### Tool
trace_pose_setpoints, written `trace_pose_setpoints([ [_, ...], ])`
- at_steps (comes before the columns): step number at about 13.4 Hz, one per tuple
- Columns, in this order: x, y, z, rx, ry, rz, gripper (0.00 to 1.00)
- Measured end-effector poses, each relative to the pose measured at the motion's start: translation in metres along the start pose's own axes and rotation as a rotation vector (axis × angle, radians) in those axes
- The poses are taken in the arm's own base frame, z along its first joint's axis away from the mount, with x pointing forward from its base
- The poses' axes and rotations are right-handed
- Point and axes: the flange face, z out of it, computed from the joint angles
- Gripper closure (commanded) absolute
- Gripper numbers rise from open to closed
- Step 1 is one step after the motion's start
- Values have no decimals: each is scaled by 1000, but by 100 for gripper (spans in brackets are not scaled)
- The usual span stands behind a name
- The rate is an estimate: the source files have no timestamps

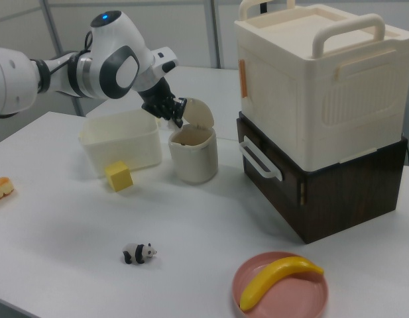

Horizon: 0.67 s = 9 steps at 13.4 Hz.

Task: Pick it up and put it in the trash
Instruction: 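Open the gripper to drop the paper ball into the bin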

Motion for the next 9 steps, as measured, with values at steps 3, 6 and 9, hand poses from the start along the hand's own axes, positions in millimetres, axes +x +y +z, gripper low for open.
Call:
trace_pose_setpoints([
  [3, 8, -2, 15, 3, 99, 23, 70],
  [6, 9, -5, 40, 0, 149, 26, 47],
  [9, 9, -8, 58, 1, 172, 37, 5],
])
